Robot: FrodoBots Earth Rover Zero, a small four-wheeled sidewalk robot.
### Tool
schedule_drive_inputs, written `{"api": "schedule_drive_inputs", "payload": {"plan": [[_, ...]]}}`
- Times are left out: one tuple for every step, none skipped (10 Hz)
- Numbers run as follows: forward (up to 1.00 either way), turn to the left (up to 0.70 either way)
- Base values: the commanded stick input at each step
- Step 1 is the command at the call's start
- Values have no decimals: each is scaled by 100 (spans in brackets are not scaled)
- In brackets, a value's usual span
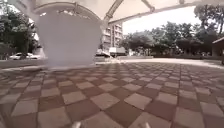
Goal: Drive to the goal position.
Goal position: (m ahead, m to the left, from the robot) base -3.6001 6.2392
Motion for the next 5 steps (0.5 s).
{"api": "schedule_drive_inputs", "payload": {"plan": [[0, -45], [0, -45], [0, -15], [0, 0], [0, 0]]}}
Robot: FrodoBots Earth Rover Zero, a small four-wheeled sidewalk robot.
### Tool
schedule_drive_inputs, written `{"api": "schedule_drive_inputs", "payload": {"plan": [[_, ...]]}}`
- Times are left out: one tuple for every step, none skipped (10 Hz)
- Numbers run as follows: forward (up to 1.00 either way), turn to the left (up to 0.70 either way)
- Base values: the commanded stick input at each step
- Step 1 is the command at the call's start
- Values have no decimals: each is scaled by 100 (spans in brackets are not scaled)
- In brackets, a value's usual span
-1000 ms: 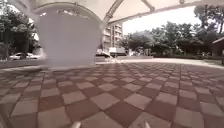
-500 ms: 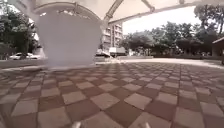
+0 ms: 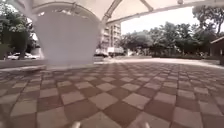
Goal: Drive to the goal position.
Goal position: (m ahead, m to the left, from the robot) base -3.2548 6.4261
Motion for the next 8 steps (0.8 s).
{"api": "schedule_drive_inputs", "payload": {"plan": [[0, 0], [0, 0], [0, 0], [13, 0], [43, 0], [0, 0], [0, 0], [0, 16]]}}
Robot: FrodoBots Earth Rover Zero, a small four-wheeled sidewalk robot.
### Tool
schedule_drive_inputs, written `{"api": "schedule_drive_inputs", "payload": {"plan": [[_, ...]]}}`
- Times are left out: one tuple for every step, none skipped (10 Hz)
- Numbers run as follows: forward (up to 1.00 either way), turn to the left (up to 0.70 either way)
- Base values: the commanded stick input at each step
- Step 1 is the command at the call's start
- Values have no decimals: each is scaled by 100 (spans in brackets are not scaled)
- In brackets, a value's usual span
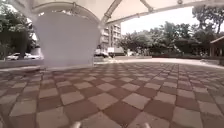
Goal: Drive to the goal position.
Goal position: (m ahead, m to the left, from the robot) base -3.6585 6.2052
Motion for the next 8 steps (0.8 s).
{"api": "schedule_drive_inputs", "payload": {"plan": [[0, 45], [0, 45], [0, 45], [0, 45], [0, 45], [0, 45], [0, 45], [0, 45]]}}
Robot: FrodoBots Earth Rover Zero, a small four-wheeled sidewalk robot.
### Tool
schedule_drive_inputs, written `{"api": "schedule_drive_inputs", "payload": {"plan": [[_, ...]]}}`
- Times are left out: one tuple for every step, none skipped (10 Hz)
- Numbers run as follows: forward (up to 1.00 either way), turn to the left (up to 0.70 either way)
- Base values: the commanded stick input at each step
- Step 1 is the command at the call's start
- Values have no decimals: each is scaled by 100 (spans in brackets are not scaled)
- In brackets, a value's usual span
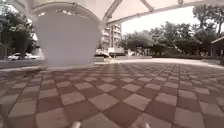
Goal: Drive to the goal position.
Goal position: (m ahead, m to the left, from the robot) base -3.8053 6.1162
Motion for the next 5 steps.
{"api": "schedule_drive_inputs", "payload": {"plan": [[0, 45], [0, 45], [0, 45], [0, 45], [0, 45]]}}
